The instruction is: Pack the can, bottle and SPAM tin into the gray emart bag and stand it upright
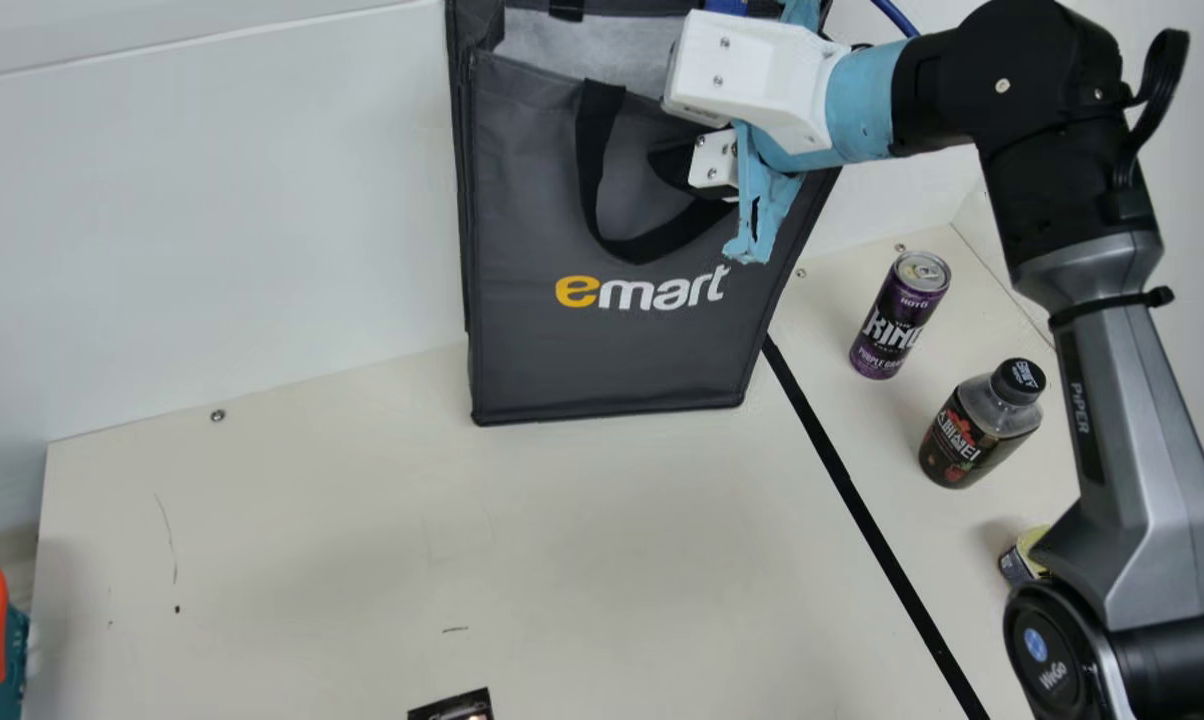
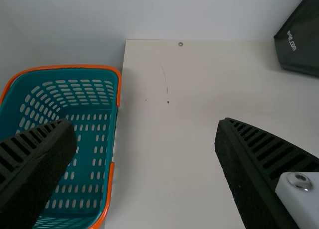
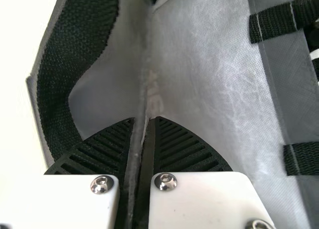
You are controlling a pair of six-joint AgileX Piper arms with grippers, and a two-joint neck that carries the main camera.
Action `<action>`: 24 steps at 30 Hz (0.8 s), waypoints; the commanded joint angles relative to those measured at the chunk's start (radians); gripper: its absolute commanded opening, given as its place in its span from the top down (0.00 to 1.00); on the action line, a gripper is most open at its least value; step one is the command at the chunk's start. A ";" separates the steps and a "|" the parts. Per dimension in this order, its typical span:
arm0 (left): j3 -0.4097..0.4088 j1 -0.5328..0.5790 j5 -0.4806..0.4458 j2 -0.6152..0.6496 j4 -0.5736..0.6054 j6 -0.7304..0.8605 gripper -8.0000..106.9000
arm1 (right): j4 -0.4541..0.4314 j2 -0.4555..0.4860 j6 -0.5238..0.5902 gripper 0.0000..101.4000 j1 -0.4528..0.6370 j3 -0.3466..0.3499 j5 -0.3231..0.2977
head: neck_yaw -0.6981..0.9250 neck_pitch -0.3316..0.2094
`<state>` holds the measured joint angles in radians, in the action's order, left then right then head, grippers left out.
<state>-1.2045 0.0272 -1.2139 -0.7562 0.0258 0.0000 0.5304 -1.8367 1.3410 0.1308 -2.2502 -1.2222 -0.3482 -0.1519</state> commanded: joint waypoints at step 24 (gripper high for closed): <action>0.000 0.000 0.000 0.000 0.000 0.000 0.15 | -0.039 0.280 -0.044 1.00 -0.051 0.189 0.002 | -0.001 -0.023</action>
<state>-1.2045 0.0272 -1.2139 -0.7562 0.0258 0.0000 0.4928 -1.5708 1.2979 0.0812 -2.0693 -1.2212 -0.3467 -0.1519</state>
